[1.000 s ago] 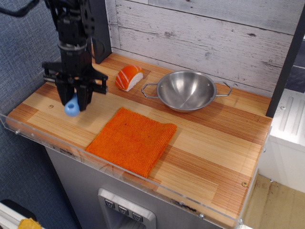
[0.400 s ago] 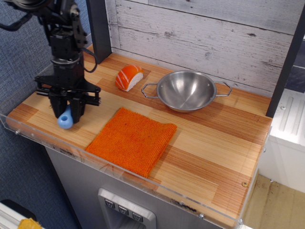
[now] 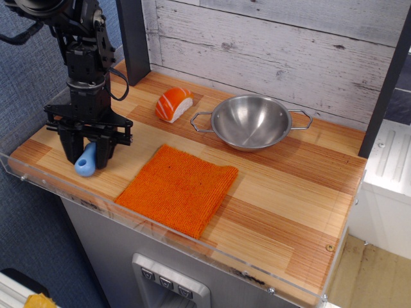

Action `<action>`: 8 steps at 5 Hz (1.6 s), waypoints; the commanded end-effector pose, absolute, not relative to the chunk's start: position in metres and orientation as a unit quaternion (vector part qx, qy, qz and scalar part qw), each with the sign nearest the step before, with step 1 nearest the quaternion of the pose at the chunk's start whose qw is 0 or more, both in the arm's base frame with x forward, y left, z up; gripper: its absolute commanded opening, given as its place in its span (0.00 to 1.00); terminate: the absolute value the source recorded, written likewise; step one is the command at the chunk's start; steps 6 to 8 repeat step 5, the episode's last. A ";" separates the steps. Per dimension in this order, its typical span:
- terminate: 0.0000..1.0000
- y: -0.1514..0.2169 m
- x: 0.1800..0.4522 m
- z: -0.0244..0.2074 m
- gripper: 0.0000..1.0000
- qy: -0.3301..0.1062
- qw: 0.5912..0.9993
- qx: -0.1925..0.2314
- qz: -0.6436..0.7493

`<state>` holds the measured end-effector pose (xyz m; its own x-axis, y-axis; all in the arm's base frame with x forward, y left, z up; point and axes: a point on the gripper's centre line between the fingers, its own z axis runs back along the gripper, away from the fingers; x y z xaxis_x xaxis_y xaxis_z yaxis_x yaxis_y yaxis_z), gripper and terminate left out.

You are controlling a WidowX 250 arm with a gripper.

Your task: Pick up the spoon and put it to the left of the napkin.

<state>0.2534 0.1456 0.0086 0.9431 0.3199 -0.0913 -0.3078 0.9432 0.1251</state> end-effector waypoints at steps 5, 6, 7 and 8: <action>1.00 0.081 0.288 0.167 1.00 -0.102 0.993 0.042 0.051; 1.00 0.081 0.288 0.167 1.00 -0.102 0.993 0.042 0.051; 1.00 0.081 0.288 0.167 1.00 -0.102 0.993 0.042 0.051; 1.00 0.081 0.288 0.167 1.00 -0.102 0.993 0.042 0.051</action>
